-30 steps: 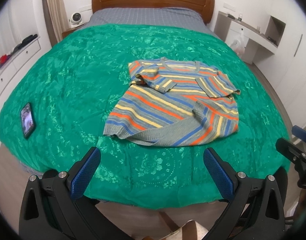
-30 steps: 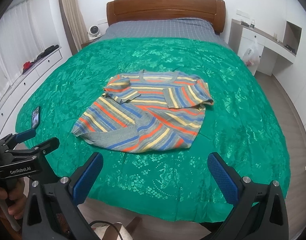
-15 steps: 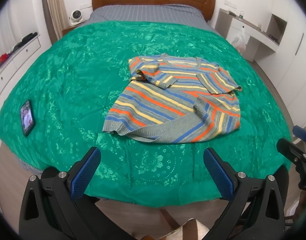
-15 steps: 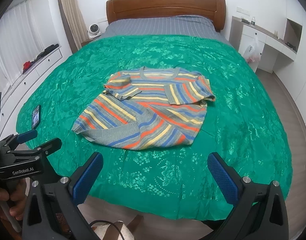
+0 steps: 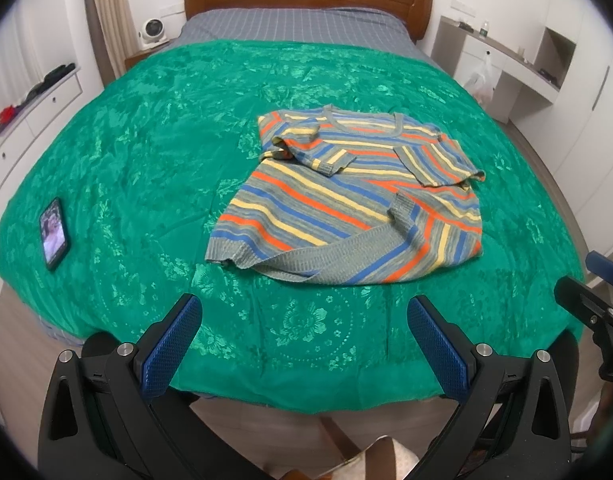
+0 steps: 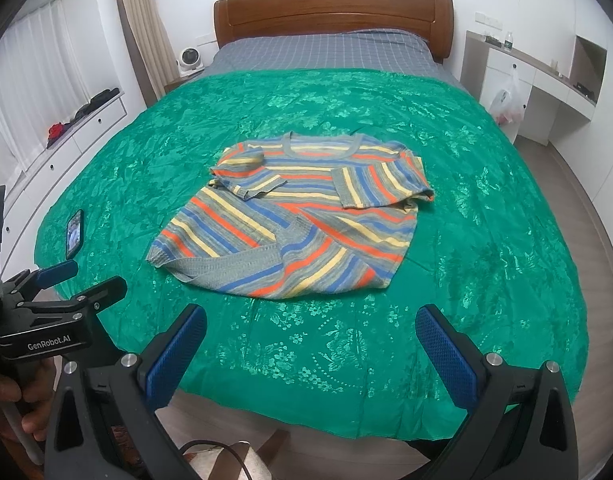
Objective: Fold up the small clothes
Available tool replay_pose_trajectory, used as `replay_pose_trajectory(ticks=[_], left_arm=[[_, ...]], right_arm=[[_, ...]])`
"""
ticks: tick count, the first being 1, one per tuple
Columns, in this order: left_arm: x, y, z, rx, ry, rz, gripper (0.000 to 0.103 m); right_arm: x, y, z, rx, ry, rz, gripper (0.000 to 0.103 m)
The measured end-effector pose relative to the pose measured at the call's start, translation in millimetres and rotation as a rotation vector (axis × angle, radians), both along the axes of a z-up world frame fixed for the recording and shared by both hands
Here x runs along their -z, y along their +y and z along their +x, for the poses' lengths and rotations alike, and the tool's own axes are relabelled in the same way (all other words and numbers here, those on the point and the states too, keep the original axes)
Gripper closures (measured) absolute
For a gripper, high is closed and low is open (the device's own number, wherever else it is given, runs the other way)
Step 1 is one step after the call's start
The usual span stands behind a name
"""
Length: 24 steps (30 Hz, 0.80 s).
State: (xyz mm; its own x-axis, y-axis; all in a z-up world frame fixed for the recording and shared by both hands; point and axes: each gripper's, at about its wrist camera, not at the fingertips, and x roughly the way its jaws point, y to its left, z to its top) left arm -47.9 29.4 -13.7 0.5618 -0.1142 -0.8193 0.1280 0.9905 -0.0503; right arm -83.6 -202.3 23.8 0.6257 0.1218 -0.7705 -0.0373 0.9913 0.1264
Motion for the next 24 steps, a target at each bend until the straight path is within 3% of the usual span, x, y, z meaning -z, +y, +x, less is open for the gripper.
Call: replay_pose_trajectory(ticks=[19,24], left_arm=[[1.5,-1.4,0.4,0.02,0.015,-0.003,0.0],[6.3,26.5,12.0,-0.028,0.038,-0.065,0.0]], right_arm=[[3.8,-1.1,-0.9,0.01,0.011,0.005,0.0],[1.3,-13.3,-1.7,0.043,0.005,0.005,0.0]])
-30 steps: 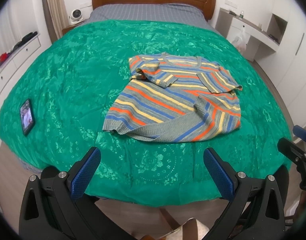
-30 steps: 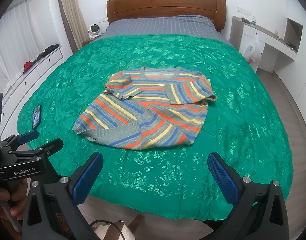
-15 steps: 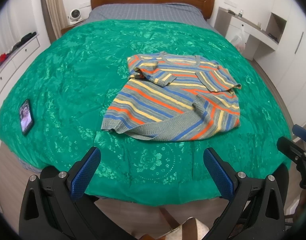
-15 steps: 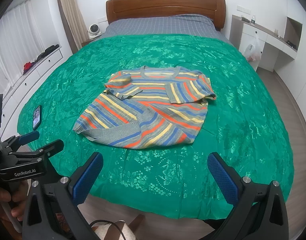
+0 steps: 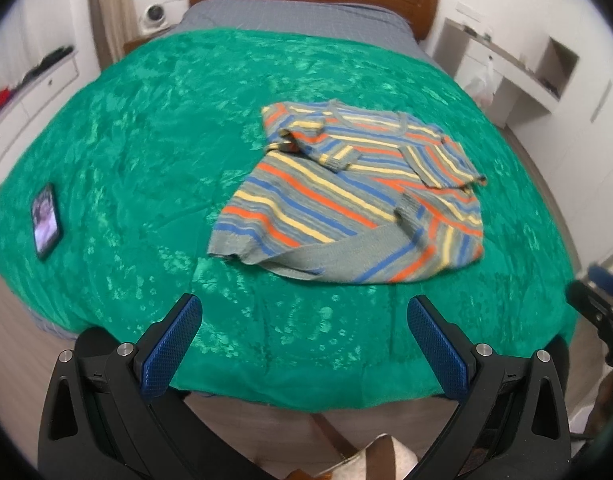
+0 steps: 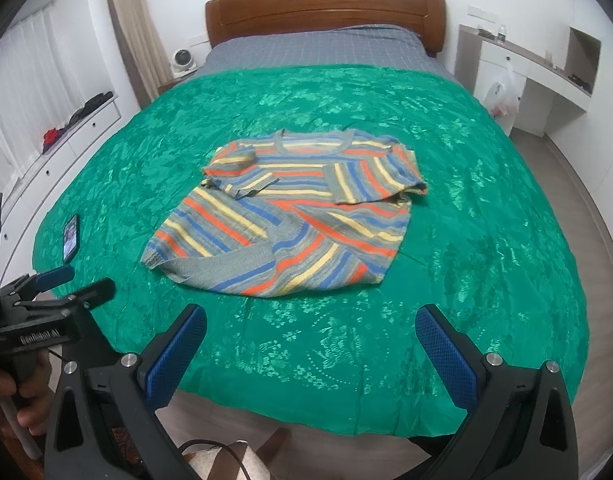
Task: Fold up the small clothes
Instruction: 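Grasp the sweater hem with the left gripper while the right gripper grasps the hem too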
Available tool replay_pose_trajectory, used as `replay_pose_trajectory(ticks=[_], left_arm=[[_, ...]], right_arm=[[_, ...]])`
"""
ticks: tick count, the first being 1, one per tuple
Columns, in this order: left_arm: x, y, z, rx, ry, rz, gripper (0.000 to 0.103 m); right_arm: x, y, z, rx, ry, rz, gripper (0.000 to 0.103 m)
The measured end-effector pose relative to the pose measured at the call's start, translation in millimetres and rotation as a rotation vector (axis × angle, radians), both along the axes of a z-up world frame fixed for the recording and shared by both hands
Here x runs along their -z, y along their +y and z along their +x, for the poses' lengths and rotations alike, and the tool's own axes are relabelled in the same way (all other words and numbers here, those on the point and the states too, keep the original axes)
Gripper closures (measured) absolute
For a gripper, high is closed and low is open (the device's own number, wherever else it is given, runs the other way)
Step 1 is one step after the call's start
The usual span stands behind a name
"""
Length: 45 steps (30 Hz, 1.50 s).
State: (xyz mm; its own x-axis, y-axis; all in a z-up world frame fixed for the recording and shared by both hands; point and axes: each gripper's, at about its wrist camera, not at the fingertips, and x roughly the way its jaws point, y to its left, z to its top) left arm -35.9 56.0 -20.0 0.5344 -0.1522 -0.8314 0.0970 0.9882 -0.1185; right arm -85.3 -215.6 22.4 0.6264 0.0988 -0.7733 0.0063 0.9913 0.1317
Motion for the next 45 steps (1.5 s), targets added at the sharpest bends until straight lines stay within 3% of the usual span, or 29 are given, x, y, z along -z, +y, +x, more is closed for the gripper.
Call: replay_pose_trajectory(ticks=[5,9,12,19,21,23,25,26,27,28,29,35,38,41,45], left_arm=[[1.6,16.2,7.3,-0.034,-0.007,0.019,0.0],[9.0,19.1,17.0,0.003,-0.021,0.036,0.0],[36.2,37.8,49.6,0.013,0.004,0.037,0.0],[117.9,81.7,131.0,0.007,0.171,-0.019,0.004],[135.0,76.8,144.2,0.029,0.204,0.01,0.016],[141.9,68.6,150.9,0.05,0.213,0.048,0.017],[140.8,62.2,153.7,0.07,0.194,0.074,0.019],[139.2,58.9,154.2,0.079,0.191,0.077,0.031],[138.1,56.6,154.1,0.088,0.192,0.069,0.053],[136.5,53.6,153.1,0.106,0.202,0.047,0.069],[135.7,52.4,152.6,0.12,0.214,0.026,0.1],[92.7,57.4,105.4,0.185,0.176,-0.069,0.099],[76.9,63.5,65.9,0.229,0.204,-0.084,0.1],[84.1,65.3,44.6,0.239,0.271,-0.104,0.1],[107.6,65.4,31.2,0.217,0.334,-0.138,0.1]], right_arm=[[4.2,-13.4,1.5,0.034,0.01,0.007,0.0],[11.7,-16.5,10.0,0.025,0.013,0.014,0.0],[26.3,-14.0,27.8,-0.012,0.012,-0.008,0.0],[81.3,-22.8,117.7,-0.116,0.076,-0.047,0.0],[104.9,-15.3,155.8,-0.179,0.132,-0.025,0.007],[123.2,-3.8,180.7,-0.23,0.179,-0.02,0.026],[139.2,12.8,199.5,-0.287,0.21,-0.027,0.037],[143.7,19.1,203.4,-0.314,0.215,-0.023,0.05],[147.5,25.6,206.6,-0.34,0.22,-0.015,0.061],[148.7,31.6,207.3,-0.357,0.224,-0.008,0.085],[146.7,33.2,205.3,-0.36,0.22,-0.002,0.095],[87.9,8.2,136.8,-0.394,0.107,0.055,0.097],[67.4,-13.5,92.2,-0.406,0.094,0.055,0.097],[70.2,-31.5,56.5,-0.394,0.132,0.026,0.097],[98.3,-56.0,33.8,-0.332,0.203,-0.01,0.097]])
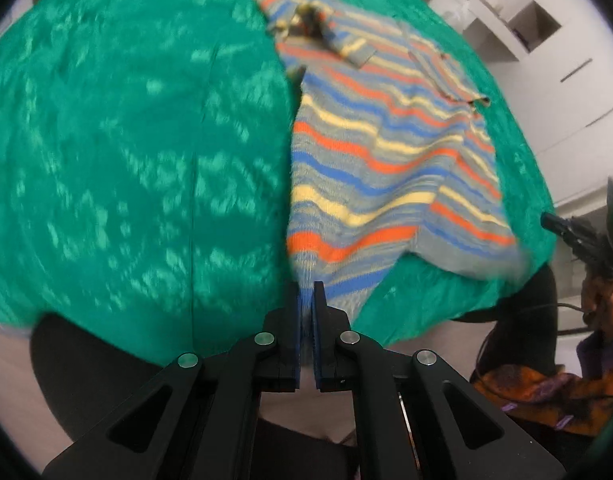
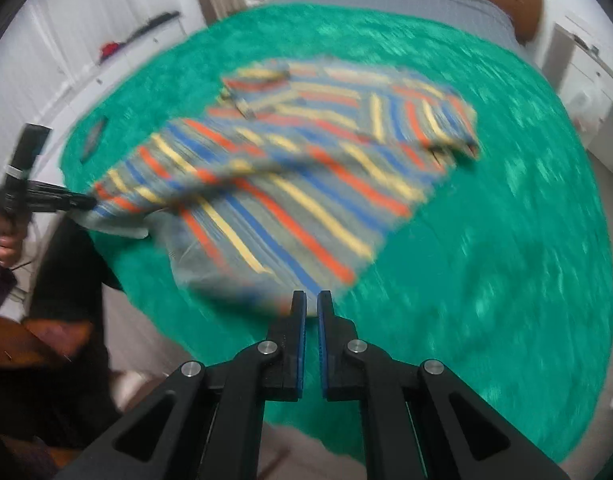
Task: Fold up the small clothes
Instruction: 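Grasp the sweater hem with the left gripper while the right gripper grasps the hem too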
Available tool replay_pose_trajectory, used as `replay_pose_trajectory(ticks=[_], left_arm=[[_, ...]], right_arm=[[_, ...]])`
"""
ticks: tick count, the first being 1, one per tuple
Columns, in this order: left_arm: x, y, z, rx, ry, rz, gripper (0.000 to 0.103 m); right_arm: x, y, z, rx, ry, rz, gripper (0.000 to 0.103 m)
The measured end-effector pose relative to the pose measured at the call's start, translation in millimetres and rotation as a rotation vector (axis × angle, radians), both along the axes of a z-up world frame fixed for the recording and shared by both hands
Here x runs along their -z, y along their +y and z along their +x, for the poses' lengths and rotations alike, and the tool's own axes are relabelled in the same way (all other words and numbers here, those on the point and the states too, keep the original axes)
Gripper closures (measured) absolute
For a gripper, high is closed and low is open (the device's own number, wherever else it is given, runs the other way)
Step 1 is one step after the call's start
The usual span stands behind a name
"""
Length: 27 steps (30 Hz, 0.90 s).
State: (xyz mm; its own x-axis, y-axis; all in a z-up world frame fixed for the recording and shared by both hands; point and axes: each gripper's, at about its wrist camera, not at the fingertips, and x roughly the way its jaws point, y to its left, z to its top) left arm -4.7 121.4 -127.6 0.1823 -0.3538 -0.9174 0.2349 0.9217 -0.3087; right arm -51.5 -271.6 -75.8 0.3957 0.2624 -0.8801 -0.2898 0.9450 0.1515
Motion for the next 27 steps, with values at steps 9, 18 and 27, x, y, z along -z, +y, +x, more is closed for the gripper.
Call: replay_pose_trajectory(ticks=[9,18,27], left_arm=[[12.7,1.1,5.8,-0.025,0.01,0.001,0.1],[35.5,-2.3,4.9,-0.013,0.003,0.035,0.052],[19.3,-4.4,-13.6,0.055,0.075,-0.057,0.102]], right_arm=[[47.2,-17.3,-26.5,0.139,0.142,0.294,0.032],[93.5,24.9,-17.0,0.107,0.26,0.429,0.097],[18.5,-27.2,-57.4,0.118,0.214,0.294,0.098]])
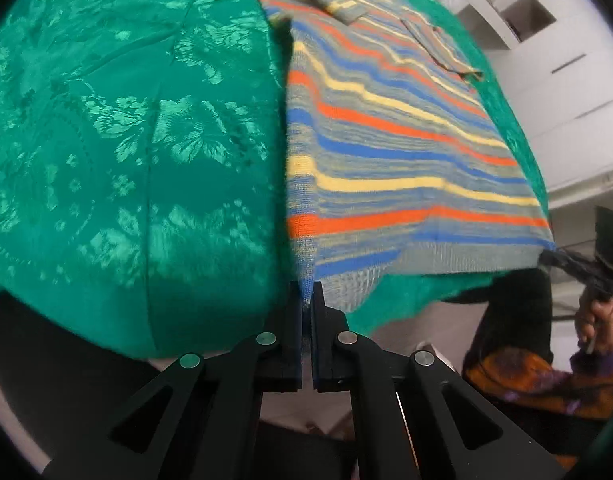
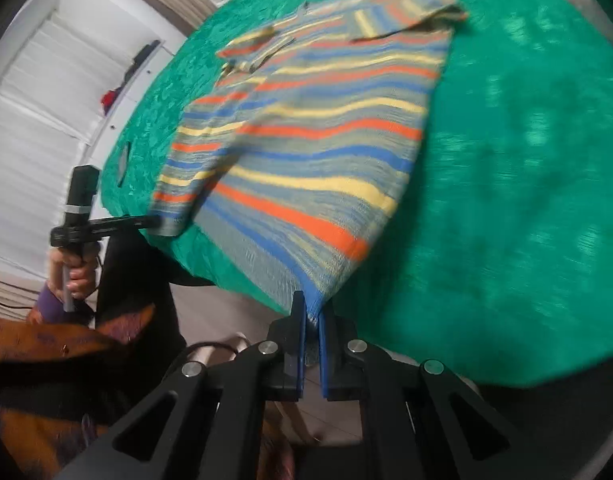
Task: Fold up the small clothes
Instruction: 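Grasp the sweater hem with the left gripper while the right gripper grasps the hem too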
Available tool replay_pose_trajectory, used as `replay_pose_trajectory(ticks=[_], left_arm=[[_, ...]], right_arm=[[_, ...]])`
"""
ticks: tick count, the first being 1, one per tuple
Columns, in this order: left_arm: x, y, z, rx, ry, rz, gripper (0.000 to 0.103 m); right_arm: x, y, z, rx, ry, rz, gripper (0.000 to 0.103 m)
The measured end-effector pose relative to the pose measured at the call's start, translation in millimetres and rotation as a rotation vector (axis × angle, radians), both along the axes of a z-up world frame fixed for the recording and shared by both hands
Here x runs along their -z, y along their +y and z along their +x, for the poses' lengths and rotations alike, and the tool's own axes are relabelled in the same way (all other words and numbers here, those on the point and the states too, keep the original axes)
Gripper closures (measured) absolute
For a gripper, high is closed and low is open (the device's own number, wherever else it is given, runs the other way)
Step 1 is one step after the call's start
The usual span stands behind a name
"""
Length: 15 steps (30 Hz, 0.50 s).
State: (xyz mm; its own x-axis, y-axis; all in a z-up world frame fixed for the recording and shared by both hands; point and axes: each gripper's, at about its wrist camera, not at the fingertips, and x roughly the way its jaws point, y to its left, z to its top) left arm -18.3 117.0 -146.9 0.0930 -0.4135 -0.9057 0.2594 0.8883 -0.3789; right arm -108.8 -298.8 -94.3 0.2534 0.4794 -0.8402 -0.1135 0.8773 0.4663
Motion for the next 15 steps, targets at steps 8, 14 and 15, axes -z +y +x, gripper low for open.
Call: replay_pose_trajectory(ticks=[8,14,15], left_arm=[[26.6,-8.8,-3.2,-0.031,0.02,0.168,0.103],[46.5,-21.0,-3.0,-0.032,0.001,0.289,0.103],[49.8,-22.8,-2.9,-0.032,-0.003,0.301,0.103]], right_arm=[[61.0,-5.8,11.3,0.043,0.117,-0.135,0.098],[81.9,-8.3,18.1,0.088,0.136,-0.165,0.098],[86.8,-10.5,19.5,0.108,0.144,-0.152,0.098]])
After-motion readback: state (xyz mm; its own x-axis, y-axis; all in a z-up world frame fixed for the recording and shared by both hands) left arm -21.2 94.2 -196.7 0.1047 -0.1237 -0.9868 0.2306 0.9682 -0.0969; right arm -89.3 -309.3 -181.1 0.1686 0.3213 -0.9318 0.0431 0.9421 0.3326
